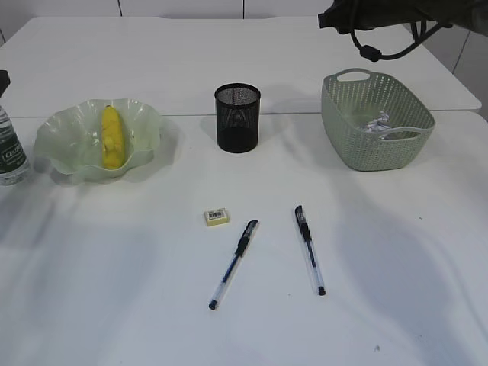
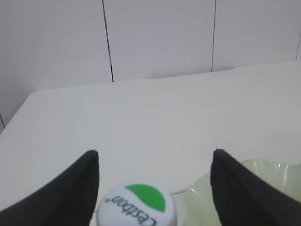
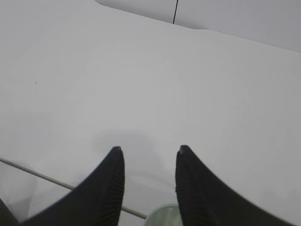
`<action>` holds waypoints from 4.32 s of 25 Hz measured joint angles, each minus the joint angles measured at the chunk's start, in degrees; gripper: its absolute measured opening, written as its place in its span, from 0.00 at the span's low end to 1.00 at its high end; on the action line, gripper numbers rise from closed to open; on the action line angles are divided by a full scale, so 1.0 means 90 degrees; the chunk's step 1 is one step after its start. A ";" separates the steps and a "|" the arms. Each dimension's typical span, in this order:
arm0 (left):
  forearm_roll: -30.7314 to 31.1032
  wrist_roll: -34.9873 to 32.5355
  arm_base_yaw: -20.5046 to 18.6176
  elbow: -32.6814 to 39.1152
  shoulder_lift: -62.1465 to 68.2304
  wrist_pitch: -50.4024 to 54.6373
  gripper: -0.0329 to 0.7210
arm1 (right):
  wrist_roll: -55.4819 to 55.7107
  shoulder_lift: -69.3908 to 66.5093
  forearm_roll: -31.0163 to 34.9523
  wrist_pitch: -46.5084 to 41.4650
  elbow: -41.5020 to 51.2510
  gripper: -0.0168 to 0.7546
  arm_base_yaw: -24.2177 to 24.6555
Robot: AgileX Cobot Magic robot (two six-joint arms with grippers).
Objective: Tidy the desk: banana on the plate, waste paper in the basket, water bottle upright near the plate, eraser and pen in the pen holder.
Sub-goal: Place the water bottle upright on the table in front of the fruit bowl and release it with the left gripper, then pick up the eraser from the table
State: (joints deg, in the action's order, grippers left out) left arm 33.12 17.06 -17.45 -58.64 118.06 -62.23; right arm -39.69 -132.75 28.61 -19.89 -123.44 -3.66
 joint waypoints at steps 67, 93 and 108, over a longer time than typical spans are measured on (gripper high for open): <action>0.2232 0.3334 0.0025 0.0057 -0.5484 0.2941 0.70 | 0.1425 0.1258 0.2671 -0.5630 -0.0005 0.38 0.0000; 0.2399 0.3676 0.0025 0.0077 -0.5995 0.6021 0.64 | 0.3104 0.2745 -0.1068 -0.5753 -0.0009 0.38 -0.0315; 0.2595 0.3687 0.0410 0.0077 -0.5995 0.6480 0.62 | 0.5441 0.2867 -0.3179 -0.5793 0.0404 0.38 -0.1972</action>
State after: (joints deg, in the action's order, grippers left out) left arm 56.47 50.24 -13.76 -57.96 64.10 -3.91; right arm 9.28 -106.94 0.00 -72.03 -119.80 -21.40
